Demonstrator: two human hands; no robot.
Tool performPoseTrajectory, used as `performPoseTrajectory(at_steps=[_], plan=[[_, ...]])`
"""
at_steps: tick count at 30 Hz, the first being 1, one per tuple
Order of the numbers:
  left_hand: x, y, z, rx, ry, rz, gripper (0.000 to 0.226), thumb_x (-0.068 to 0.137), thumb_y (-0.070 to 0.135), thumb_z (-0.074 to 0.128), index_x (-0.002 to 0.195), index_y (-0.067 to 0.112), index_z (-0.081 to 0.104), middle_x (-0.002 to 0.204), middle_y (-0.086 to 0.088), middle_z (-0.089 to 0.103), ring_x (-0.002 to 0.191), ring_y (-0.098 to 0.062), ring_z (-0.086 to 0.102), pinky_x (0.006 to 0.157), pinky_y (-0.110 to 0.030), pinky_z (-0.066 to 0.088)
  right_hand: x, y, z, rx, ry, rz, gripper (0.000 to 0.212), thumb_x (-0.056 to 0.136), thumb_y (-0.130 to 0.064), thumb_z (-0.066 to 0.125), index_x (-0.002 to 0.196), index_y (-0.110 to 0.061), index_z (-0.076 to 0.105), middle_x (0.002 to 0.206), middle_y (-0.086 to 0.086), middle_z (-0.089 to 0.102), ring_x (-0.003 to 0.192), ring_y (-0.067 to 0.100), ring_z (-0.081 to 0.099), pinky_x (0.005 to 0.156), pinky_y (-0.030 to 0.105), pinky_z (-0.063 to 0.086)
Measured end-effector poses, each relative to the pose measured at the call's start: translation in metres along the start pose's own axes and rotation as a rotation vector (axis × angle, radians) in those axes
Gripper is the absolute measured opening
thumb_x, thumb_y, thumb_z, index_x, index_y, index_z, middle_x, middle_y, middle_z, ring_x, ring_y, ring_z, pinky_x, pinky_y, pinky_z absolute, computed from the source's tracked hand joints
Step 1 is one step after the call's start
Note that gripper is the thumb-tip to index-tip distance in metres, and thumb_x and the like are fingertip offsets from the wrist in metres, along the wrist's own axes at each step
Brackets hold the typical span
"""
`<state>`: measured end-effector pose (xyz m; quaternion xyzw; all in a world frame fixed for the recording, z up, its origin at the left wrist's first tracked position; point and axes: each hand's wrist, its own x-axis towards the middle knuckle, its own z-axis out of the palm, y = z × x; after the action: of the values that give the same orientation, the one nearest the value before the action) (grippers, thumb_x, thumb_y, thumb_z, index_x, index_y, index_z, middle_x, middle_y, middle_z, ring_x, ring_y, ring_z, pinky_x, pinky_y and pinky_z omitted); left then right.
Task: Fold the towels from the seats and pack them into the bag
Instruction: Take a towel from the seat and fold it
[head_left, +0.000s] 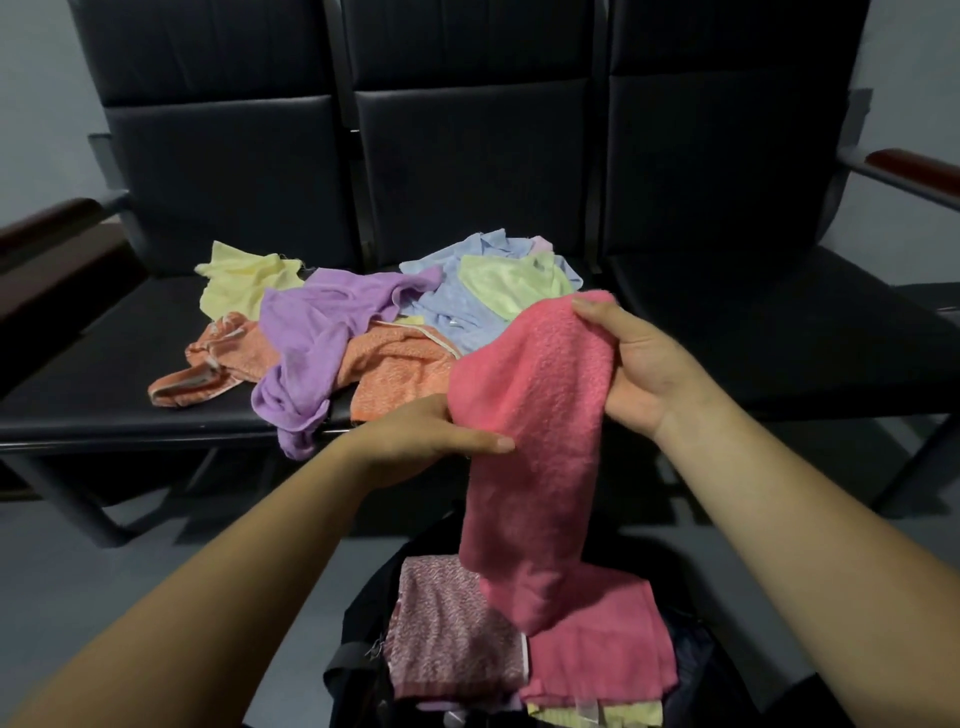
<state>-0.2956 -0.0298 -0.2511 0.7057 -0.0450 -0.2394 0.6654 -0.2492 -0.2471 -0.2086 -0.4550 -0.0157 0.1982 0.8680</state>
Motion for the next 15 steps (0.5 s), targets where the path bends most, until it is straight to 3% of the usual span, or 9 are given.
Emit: performPoseTrajectory(at_steps=[3, 6, 11, 13, 15], plan=[[-0.003, -0.003, -0.008, -0.128, -0.007, -0.075, 0.038, 0.079, 0.002, 0.072, 0.116, -0.001, 0.066, 0.121, -0.019, 0.07, 0.113, -0.031, 0.068, 0.099, -0.038, 0.055, 0.0, -0.001, -0.003, -0.018, 0.026, 0.018, 0.026, 0.092, -0.013, 0.066, 0.069, -0.014, 0.079, 0.087, 0.009, 0.074, 0.077, 0.019, 0.072, 0.082, 0.035, 0.058], [-0.006, -0.003, -0.011, -0.239, -0.026, -0.136, 0.033, 0.077, 0.004, 0.067, 0.11, -0.003, 0.068, 0.113, -0.02, 0.072, 0.101, -0.028, 0.072, 0.093, -0.036, 0.058, 0.0, 0.003, -0.007, -0.042, 0.092, 0.042, 0.009, 0.091, -0.012, 0.068, 0.087, -0.009, 0.076, 0.088, 0.01, 0.074, 0.074, 0.019, 0.072, 0.072, 0.031, 0.061], [-0.01, -0.005, -0.001, -0.152, -0.27, -0.179, 0.048, 0.078, 0.016, 0.083, 0.116, -0.009, 0.066, 0.114, -0.019, 0.071, 0.102, -0.026, 0.071, 0.093, -0.033, 0.055, 0.004, 0.003, -0.015, -0.039, 0.192, 0.085, 0.008, 0.087, -0.011, 0.073, 0.093, -0.006, 0.073, 0.086, 0.012, 0.075, 0.072, 0.02, 0.074, 0.063, 0.032, 0.06], [-0.008, -0.005, 0.005, -0.183, -0.23, -0.154, 0.032, 0.076, 0.004, 0.081, 0.107, -0.001, 0.073, 0.108, -0.016, 0.074, 0.096, -0.023, 0.073, 0.088, -0.031, 0.057, 0.005, 0.003, -0.017, -0.014, 0.205, 0.087, 0.006, 0.088, -0.009, 0.072, 0.093, -0.005, 0.073, 0.083, 0.011, 0.075, 0.069, 0.02, 0.074, 0.062, 0.031, 0.06], [-0.008, -0.001, 0.012, -0.306, -0.136, -0.091, 0.026, 0.075, 0.007, 0.079, 0.101, 0.007, 0.078, 0.104, -0.014, 0.075, 0.091, -0.023, 0.073, 0.084, -0.033, 0.059, 0.006, 0.004, -0.02, 0.016, 0.21, 0.069, 0.013, 0.09, -0.009, 0.07, 0.102, -0.005, 0.073, 0.088, 0.011, 0.075, 0.074, 0.019, 0.074, 0.067, 0.032, 0.062]])
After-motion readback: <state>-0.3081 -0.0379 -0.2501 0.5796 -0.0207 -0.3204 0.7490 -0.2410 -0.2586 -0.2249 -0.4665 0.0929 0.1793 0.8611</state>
